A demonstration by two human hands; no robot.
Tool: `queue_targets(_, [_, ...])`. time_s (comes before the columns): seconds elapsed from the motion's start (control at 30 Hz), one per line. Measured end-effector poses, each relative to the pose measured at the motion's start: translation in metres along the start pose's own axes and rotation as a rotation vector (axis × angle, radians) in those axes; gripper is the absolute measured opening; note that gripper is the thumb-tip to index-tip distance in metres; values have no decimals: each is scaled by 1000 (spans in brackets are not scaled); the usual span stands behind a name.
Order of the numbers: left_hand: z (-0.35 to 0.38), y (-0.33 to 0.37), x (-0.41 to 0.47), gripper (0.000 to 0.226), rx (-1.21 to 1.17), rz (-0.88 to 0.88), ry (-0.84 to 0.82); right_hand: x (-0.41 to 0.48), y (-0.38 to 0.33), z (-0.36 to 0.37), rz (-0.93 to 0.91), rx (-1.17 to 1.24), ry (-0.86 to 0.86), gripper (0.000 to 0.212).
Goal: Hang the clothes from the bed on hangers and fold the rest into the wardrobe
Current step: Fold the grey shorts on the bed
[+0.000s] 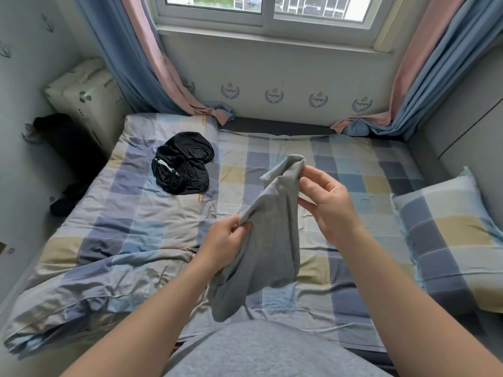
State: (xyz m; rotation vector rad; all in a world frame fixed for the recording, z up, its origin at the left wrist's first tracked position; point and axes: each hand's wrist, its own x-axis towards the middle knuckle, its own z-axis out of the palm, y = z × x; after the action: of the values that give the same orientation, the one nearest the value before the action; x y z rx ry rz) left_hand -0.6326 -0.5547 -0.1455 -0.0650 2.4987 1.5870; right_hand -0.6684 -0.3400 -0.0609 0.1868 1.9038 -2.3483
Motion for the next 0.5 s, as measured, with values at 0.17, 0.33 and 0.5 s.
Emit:
queue_targets(0.17, [-17,15,9,26,-274,-39,86,-9,12,-2,23,-365,-123,57])
queue_targets(0.33, [-34,36,15,29,-581,-193,216,-31,51,16,190,-591,-438,100])
queue_targets(0.5, [-39,65,19,23,-855,-233,219,-44,97,40,182,-679,-368,101])
